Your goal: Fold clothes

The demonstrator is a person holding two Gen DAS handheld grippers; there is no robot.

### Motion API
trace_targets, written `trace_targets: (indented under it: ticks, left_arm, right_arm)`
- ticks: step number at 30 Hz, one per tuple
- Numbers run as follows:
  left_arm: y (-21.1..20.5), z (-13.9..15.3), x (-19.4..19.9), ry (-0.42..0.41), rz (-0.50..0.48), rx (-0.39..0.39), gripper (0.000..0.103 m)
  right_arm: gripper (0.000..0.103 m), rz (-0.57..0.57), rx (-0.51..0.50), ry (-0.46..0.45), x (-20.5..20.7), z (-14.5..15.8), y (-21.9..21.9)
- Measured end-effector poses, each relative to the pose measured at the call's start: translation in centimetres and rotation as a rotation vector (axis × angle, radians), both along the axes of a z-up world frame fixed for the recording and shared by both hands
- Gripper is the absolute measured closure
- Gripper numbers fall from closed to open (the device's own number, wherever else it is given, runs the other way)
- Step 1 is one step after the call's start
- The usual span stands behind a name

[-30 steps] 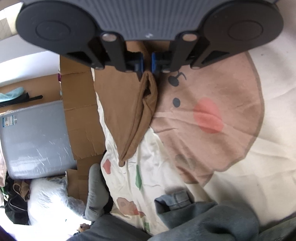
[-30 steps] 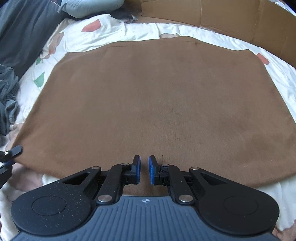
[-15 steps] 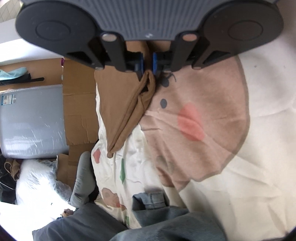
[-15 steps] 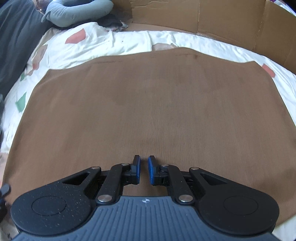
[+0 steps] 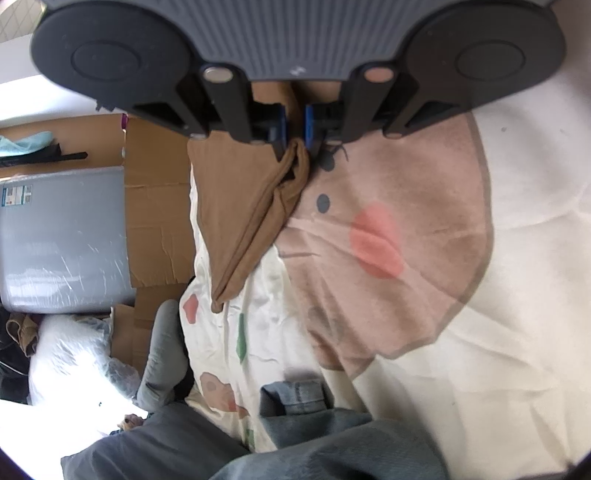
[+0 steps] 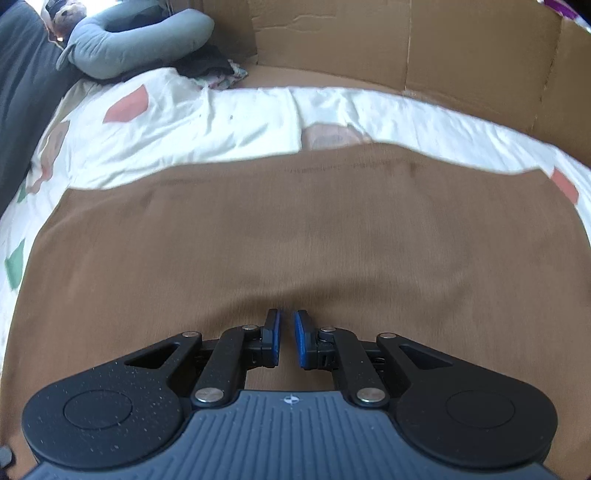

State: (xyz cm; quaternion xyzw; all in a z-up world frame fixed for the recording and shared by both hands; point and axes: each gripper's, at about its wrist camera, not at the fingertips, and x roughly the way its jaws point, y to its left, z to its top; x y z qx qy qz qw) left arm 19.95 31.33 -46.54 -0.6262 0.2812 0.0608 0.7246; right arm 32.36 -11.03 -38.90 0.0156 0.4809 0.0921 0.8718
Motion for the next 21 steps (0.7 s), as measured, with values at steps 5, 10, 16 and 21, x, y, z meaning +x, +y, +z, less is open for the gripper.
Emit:
trace_targets:
  ticks: [5,10,16,21]
  left_arm:
    - [0.1,0.0,0.0,0.001,-0.003,0.0,0.094]
    - [0.2,0.0,0.2,0.004,-0.007,0.002,0.094]
    - [0.1,0.2,0.2,0.009,-0.01,0.01,0.094]
    - [0.1,0.4,0.4,0.012,-0.026,0.033,0.094]
  right_arm:
    - [0.089,-0.018,-0.004,-0.02,3.0,-0.2,0.2]
    - [0.089,-0.022,-0.005,-0.03,5.9,-0.4,0.6]
    - [0.089,-0.015,0.006,-0.032,8.5,-0.3,1.1]
    - [0.088,-0.003,0.016,-0.033,10.1,0.0,1.2]
